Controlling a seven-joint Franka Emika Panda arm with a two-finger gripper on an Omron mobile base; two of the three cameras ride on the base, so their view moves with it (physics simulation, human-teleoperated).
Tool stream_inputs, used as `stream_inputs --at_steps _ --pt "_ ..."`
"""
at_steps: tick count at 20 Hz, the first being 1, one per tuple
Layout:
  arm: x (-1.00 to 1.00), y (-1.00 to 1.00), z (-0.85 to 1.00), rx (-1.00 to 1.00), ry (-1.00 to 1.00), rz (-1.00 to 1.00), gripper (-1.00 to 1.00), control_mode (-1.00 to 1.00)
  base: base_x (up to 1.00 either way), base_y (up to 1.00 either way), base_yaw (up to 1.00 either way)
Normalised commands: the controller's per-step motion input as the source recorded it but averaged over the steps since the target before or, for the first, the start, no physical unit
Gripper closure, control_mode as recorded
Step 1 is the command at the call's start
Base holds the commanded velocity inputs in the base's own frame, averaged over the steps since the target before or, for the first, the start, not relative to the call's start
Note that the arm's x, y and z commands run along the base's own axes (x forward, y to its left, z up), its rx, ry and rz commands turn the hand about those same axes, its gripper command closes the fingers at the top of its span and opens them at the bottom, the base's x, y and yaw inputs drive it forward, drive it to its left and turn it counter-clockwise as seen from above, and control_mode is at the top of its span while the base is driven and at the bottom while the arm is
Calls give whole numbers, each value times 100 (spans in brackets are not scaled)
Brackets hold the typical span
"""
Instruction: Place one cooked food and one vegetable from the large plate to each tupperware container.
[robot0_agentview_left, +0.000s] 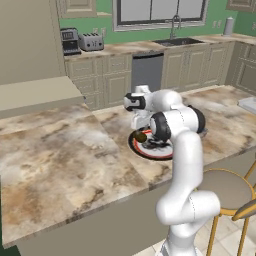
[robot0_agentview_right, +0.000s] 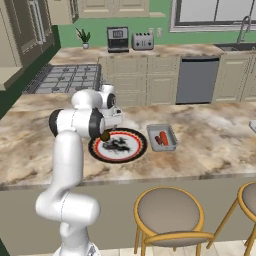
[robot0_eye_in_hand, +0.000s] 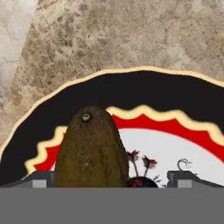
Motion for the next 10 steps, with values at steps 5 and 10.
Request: stream_inputs --at_steps 5,10 --pt "-10 12 -6 0 2 4 -100 -100 0 0 0" --pt "-28 3 -8 0 0 0 -100 -100 0 0 0"
